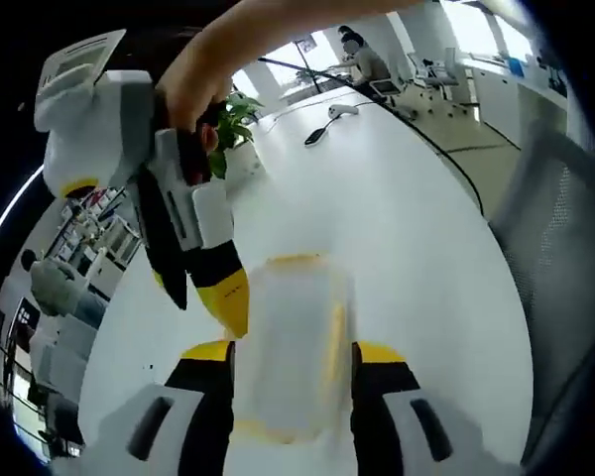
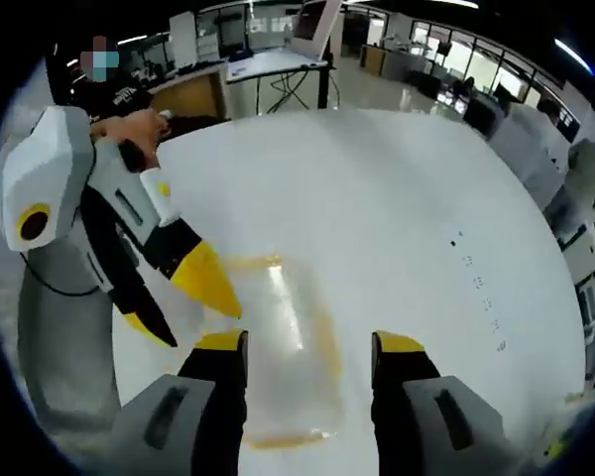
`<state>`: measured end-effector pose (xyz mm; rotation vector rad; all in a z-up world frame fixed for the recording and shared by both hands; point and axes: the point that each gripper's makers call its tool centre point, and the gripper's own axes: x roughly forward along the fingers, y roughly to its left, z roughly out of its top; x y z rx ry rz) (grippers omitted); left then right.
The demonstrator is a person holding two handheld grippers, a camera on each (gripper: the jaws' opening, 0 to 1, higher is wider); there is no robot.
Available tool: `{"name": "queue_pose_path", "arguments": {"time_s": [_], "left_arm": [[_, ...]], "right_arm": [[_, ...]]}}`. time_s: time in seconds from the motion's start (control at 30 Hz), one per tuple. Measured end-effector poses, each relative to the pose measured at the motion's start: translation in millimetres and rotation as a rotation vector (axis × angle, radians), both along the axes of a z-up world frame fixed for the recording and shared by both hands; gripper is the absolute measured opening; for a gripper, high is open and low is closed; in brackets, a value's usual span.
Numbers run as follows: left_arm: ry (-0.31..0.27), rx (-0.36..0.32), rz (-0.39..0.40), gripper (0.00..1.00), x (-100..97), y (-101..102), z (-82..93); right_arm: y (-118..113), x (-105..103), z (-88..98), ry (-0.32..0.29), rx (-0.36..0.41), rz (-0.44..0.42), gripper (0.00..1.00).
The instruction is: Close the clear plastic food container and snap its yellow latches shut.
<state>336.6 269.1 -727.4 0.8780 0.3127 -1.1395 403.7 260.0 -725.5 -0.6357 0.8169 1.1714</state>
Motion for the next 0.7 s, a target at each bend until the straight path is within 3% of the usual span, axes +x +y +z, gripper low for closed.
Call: {"name": "queue_pose_path", "arguments": {"time_s": [0.2,0.47,0.6,0.7], "left_arm": [[0.018,-0.005,0.01,0.63,8.5,16.9,11.6],[0.043,0.031,-0.013,0.79,29.4,29.3,15.2],[0.104,0.082,-0.062,0.87,31.1,26.1,4.8],[0.133,0.121,-0.095,0.86,32.5,24.2,-8.6]], "right_arm": [[-16.3,-9.2,6.3,-0.037,0.012,-0.002,0.55],[-39.2,-36.3,-1.4,-0.049,-0.065,0.074,0.63],[-49.3,-42.0,-18.0,-0.028,-0.097,0.071,0.7],[-55.2,-47.1,-30.7,-0.006,-0.128,0.082,0.75]]}}
